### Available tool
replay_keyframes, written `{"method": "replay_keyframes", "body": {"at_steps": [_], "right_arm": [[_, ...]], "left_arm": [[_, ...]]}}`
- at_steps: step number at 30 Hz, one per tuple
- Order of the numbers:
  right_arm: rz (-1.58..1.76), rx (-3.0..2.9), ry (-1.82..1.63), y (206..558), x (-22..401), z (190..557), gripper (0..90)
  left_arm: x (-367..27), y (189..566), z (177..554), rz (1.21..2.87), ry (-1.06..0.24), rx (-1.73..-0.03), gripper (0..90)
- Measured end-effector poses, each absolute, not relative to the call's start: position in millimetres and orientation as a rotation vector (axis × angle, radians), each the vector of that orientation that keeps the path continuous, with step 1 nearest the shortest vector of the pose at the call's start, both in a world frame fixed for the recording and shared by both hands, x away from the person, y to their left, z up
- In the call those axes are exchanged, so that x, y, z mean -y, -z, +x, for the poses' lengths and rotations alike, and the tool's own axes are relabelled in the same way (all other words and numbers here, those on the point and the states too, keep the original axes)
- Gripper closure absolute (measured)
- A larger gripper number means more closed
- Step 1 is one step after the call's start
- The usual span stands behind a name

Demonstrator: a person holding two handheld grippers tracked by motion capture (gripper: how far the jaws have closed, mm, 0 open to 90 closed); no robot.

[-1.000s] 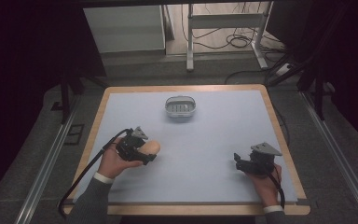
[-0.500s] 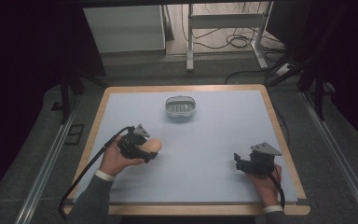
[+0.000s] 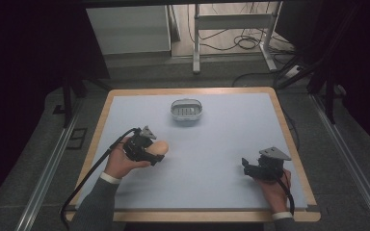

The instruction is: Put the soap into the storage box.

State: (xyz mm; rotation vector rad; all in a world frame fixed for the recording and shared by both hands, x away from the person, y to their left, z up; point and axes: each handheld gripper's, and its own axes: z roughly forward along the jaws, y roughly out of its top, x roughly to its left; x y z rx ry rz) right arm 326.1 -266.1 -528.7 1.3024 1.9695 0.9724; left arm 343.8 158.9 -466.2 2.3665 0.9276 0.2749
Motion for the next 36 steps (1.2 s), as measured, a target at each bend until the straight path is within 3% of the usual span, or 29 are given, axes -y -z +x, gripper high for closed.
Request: {"method": "replay_keyframes", "body": {"at_steps": [36], "right_arm": [[1.301, -1.970, -0.966, 529, 266, 326, 9.4]], "left_arm": [[-152, 456, 358, 2.371, -0.296, -0.919, 33.0]]}}
